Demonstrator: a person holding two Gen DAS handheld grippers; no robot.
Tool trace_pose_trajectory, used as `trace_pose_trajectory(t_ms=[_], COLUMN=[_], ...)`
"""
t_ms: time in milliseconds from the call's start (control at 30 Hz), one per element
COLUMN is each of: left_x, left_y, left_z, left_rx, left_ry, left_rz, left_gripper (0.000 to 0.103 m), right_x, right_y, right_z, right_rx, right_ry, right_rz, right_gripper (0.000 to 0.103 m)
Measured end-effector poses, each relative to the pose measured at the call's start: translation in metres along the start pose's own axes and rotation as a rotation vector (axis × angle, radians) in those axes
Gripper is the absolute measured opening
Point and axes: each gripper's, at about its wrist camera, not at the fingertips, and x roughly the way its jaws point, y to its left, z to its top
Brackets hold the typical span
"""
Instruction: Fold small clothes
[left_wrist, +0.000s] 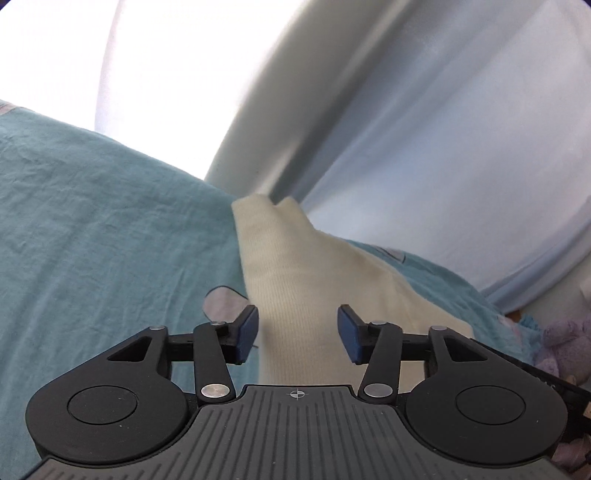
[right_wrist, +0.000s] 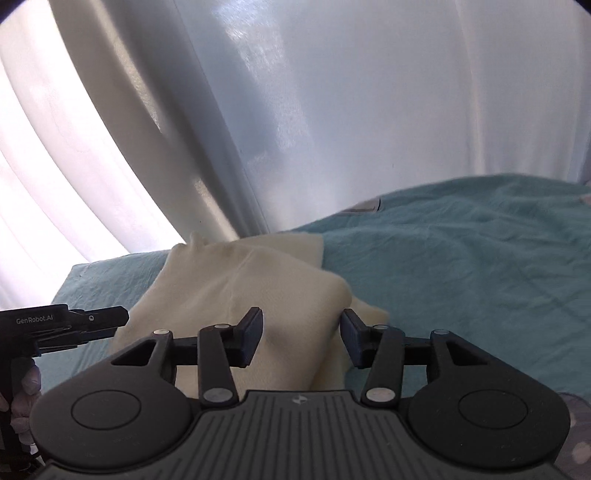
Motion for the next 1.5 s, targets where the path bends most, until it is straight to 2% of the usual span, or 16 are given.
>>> trace_pose_trajectory(t_ms=[67, 100, 233, 300, 400, 500, 667, 767, 833, 900, 967, 1100, 1167, 1333, 1400, 1500], left_x=[-0.002, -0.003, 0.005, 0.014, 0.017, 0.024, 0.054, 0.057, 0.053, 0.043, 0.029, -0.002, -0.007, -0.008, -0.006, -0.01], left_y=[-0.003, -0.006, -0.011, -0.011, -0.009, -0.009, -0.011, -0.019, -0.019, -0.016, -0.015, -0.007, -0.004, -0.002, -0.004, -0.006], left_z=[0.0, -0.001, -0.006, -0.007, -0.009, -0.008, -0.019, -0.029, -0.028, -0.028, -0.031, -0.044, -0.052, -0.066, -0.067, -0.067], left_rx=[-0.004, 0.007, 0.042, 0.041, -0.003, -0.039, 0.006, 0.061, 0.059, 0.054, 0.065, 0.053, 0.052, 0.037, 0.071, 0.062], left_ry=[-0.052, -0.077, -0.103, -0.105, -0.133, -0.163, -0.049, -0.077, -0.063, -0.051, -0.038, 0.006, 0.033, 0.059, 0.061, 0.09], left_rz=[0.04, 0.068, 0.122, 0.148, 0.146, 0.164, 0.204, 0.241, 0.225, 0.204, 0.196, 0.091, 0.097, 0.12, 0.136, 0.141], left_gripper=[0.073, 0.077, 0.079, 0.079, 0.08, 0.088, 0.088, 0.09, 0.09, 0.09, 0.09, 0.091, 0.092, 0.096, 0.097, 0.097], right_x=[-0.004, -0.004, -0.002, 0.008, 0.025, 0.04, 0.058, 0.058, 0.056, 0.054, 0.042, -0.006, -0.017, -0.018, -0.017, -0.018], right_y=[0.015, 0.023, 0.051, 0.055, 0.067, 0.077, 0.07, 0.058, 0.055, 0.049, 0.056, 0.075, 0.08, 0.078, 0.077, 0.075], right_z=[0.002, 0.002, -0.001, 0.003, -0.004, -0.013, -0.032, -0.034, -0.035, -0.032, -0.032, -0.043, -0.054, -0.079, -0.079, -0.075], right_rx=[-0.024, -0.041, -0.138, -0.131, -0.209, -0.271, -0.366, -0.349, -0.343, -0.303, -0.331, -0.351, -0.375, -0.427, -0.437, -0.435], right_ry=[-0.046, -0.068, -0.148, -0.139, -0.132, -0.113, -0.116, -0.143, -0.142, -0.128, -0.132, -0.16, -0.13, -0.053, -0.028, 0.005], right_rz=[-0.002, 0.007, -0.053, -0.037, -0.055, -0.084, -0.209, -0.223, -0.269, -0.256, -0.266, -0.134, -0.112, -0.184, -0.207, -0.214], right_gripper=[0.047, 0.047, 0.041, 0.04, 0.04, 0.04, 0.04, 0.043, 0.043, 0.043, 0.043, 0.043, 0.043, 0.044, 0.045, 0.045])
